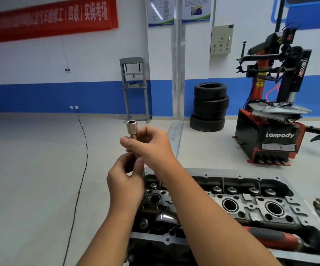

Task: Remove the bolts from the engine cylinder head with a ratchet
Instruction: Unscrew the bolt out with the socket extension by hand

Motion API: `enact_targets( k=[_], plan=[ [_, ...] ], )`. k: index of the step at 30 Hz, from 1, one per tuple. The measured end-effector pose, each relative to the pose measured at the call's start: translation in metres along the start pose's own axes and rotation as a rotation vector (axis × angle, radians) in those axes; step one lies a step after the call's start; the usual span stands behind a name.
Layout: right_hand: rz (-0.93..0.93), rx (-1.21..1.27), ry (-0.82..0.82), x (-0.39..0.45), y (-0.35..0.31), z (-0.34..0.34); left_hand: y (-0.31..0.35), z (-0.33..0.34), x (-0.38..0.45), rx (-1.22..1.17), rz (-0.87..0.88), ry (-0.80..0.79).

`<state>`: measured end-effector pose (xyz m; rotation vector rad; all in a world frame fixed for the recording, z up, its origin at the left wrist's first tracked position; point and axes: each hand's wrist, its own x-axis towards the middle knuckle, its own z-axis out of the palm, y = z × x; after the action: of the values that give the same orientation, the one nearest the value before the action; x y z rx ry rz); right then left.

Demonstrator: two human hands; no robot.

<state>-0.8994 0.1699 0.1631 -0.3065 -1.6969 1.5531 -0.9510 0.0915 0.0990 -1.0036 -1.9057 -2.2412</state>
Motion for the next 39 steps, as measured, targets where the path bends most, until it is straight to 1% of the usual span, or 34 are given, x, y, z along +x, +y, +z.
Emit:
enact_targets(
  k=[3,6,12,14,18,20,23,25,27,30,34,39],
  plan=[
    [-0.014,-0.036,0.015,0.002,0.000,-0.002,0.001,-0.002,0.001,-0.005,-0.006,0.053],
    [-0.036,-0.083,0.004,0.004,0.001,-0.002,-0.002,-0.003,0.002,-0.015,-0.019,0.073],
    [-0.070,-0.107,-0.029,0.006,0.003,-0.002,-0.005,0.003,0.002,-0.080,-0.034,0.012],
    [-0.048,-0.084,-0.065,0.006,0.001,-0.004,-0.006,0.003,0.002,-0.069,-0.053,0.002],
    [-0.025,-0.049,-0.157,0.005,0.001,-0.002,-0.006,0.001,0.003,-0.002,-0.045,0.062],
    [-0.040,-0.046,-0.147,0.005,0.002,-0.001,-0.004,-0.001,0.003,0.008,-0.026,0.078],
    [-0.041,-0.038,-0.085,0.006,0.004,-0.003,-0.003,-0.001,0.003,0.022,0.004,0.090],
    [-0.021,0.018,-0.050,0.006,0.004,-0.005,-0.004,0.000,0.002,0.013,-0.009,0.064],
    [-0.019,0.043,-0.059,0.006,0.002,-0.006,-0.006,0.002,0.002,-0.008,-0.040,0.013],
    [-0.008,0.063,-0.116,0.005,-0.001,-0.006,-0.007,0.006,0.002,0.003,-0.047,-0.046],
    [0.012,0.047,-0.172,0.004,-0.003,-0.005,-0.010,0.002,0.005,0.023,-0.035,0.019],
    [-0.016,-0.024,-0.114,0.007,0.001,-0.007,-0.008,0.001,0.004,0.015,-0.023,0.047]
  ],
)
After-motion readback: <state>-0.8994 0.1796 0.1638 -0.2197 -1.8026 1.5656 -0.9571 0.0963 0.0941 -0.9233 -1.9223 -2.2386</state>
